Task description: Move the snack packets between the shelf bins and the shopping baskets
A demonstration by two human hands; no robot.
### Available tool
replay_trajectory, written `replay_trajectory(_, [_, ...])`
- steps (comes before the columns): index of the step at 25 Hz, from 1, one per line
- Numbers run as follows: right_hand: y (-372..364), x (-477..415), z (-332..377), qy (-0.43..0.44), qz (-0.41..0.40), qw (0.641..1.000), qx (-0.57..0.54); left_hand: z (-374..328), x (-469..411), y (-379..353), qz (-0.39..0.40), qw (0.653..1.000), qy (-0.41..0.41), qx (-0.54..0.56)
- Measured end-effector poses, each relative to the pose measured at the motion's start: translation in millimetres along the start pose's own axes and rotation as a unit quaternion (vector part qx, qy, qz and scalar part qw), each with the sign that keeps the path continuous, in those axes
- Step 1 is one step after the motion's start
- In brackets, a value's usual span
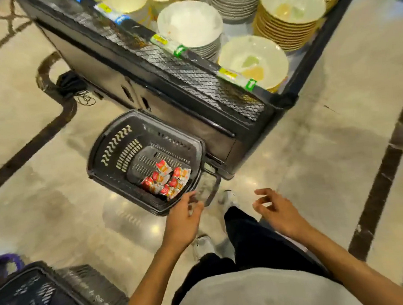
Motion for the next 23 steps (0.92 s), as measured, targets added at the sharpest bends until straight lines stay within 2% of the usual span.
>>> replay_trajectory(6, [17.0,75.8,-95.6,-0.124,-0.113,0.976,-0.142,-67.6,-10.2,-107.6,0.200,0.971,-0.104,-0.083])
replay_trajectory(11, [34.7,129.9,-189.7,-0.226,-0.207,0.921,-0.241,-114.1,1.2,-239.8,0.332,0.915,-0.153,-0.172])
replay_trajectory(16, [72.9,167.5,-279.9,-0.284,-0.257,0.875,-0.298,-137.8,24.9,-361.7,0.398,0.890,-0.136,-0.176])
replay_trajectory(23, [165.6,172.8,-381.5,-0.300,-0.340,0.814,-0.364,-172.6,20.4,-475.3,0.420,0.880,-0.107,-0.195])
Point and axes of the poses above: each hand's wrist, its own x-axis away from the middle knuckle, its own y-axis out of the back of the hand, z = x × y, the point moved 3 cm from there along -x, towards the middle knuckle, and after that the axes turned 11 degrees about x, right-handed, at the moved point
